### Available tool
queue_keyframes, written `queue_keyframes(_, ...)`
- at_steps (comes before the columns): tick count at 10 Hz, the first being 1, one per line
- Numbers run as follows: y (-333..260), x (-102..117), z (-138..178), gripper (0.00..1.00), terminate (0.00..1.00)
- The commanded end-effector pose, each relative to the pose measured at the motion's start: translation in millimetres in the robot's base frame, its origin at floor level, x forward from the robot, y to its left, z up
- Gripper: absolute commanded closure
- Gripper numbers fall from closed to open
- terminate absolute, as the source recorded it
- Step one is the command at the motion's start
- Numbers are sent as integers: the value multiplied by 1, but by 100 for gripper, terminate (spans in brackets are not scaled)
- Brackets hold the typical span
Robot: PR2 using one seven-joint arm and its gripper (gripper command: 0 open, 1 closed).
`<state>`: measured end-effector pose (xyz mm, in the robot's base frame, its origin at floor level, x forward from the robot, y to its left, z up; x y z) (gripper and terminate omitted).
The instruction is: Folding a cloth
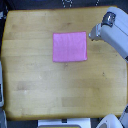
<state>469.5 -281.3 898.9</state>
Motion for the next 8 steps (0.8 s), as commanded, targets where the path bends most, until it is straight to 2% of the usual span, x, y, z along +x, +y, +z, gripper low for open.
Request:
queue_keyframes(1,1,0,-1,0,0)
queue_keyframes(4,27,15,-25,0,0)
queue_keyframes(8,59,41,-72,0,0)
